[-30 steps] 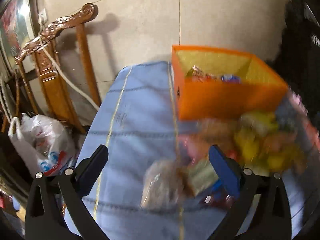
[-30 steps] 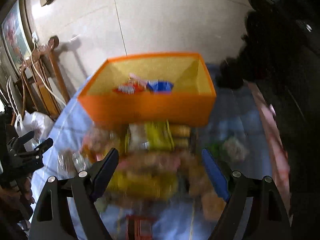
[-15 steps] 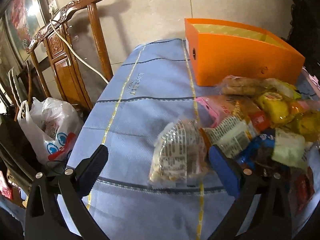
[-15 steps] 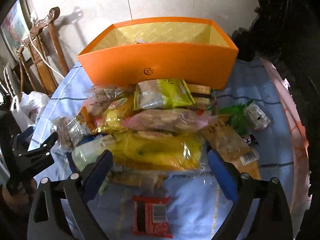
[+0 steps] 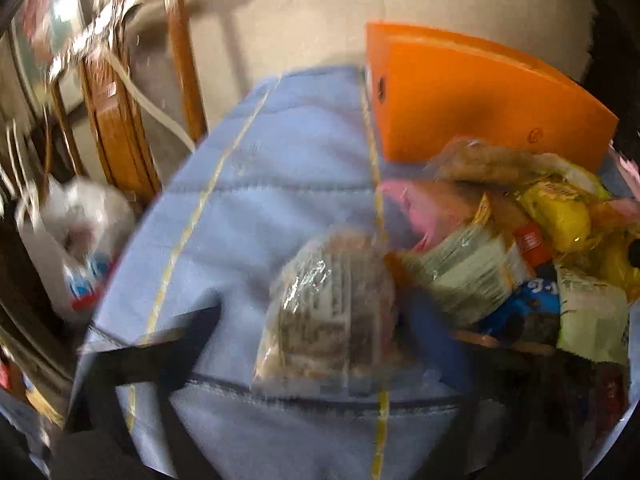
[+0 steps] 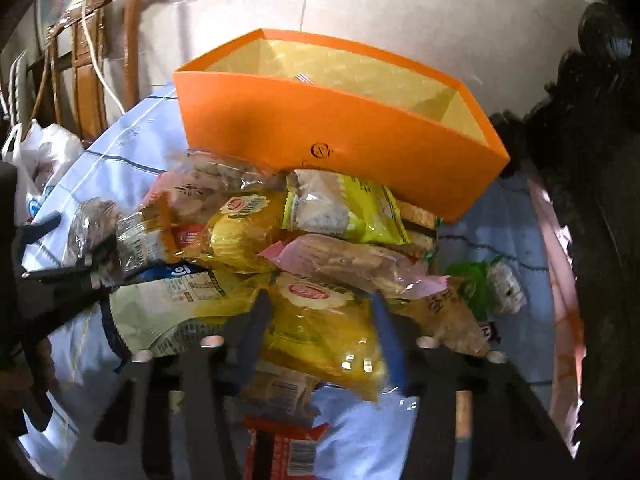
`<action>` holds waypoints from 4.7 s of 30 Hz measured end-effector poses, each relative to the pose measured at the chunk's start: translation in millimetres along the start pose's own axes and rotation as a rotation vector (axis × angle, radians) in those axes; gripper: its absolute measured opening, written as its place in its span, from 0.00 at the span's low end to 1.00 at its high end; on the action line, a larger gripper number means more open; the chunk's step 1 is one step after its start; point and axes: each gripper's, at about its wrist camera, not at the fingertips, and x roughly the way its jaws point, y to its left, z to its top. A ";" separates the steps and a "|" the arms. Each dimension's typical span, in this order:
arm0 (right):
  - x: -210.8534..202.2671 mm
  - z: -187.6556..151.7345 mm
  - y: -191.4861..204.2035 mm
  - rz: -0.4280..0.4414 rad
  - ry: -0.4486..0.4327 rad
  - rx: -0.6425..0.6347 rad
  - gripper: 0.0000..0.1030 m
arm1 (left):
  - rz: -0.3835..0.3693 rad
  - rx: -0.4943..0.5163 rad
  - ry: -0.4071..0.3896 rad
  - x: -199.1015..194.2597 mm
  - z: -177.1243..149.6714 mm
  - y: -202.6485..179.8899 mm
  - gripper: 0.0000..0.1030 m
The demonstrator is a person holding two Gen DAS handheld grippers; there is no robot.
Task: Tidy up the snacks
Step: 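Grasp the clear bread pack with the left gripper while the right grasps a yellow pack, then carry both packs over the orange box and release them inside, then grasp the pale green snack bag with the left gripper while the right grasps the red chocolate bar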
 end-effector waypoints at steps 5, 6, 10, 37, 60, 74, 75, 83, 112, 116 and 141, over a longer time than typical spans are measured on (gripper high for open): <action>-2.1 -5.9 -10.4 0.026 0.005 0.023 0.41 | -0.082 -0.086 0.002 1.0 -3.3 17.7 0.50; -0.9 -6.7 -10.3 0.029 0.010 0.019 0.42 | -0.089 -0.091 0.008 2.7 -3.6 19.1 0.53; 0.7 -4.6 -9.0 0.022 0.006 0.014 0.45 | -0.029 -0.079 0.071 17.1 -4.7 15.2 0.92; -82.1 -8.9 -52.4 0.133 -0.171 0.151 0.28 | -0.178 -0.093 -0.142 -81.9 20.5 18.2 0.50; -154.2 27.5 -75.7 0.134 -0.333 0.179 0.28 | -0.237 -0.009 -0.236 -143.1 65.4 -9.9 0.51; -205.9 155.4 -128.8 0.062 -0.531 0.187 0.28 | -0.338 0.030 -0.325 -163.4 220.9 -66.9 0.51; -205.0 163.1 -129.8 0.058 -0.535 0.179 0.28 | -0.341 0.032 -0.326 -161.7 230.4 -71.6 0.51; -145.4 236.4 -143.3 0.084 -0.473 0.163 0.47 | -0.280 0.065 -0.253 -106.8 286.4 -113.0 0.77; -34.0 -77.8 -23.1 0.171 0.128 0.048 0.77 | -0.198 0.352 -0.106 -67.0 16.5 -97.9 0.91; -32.1 -83.8 -9.7 0.166 0.141 0.016 0.77 | -0.175 0.365 -0.121 -65.2 15.4 -115.5 0.91; -8.2 -95.5 9.7 0.166 0.189 -0.035 0.33 | -0.328 0.442 -0.039 -38.3 -5.4 -149.1 0.48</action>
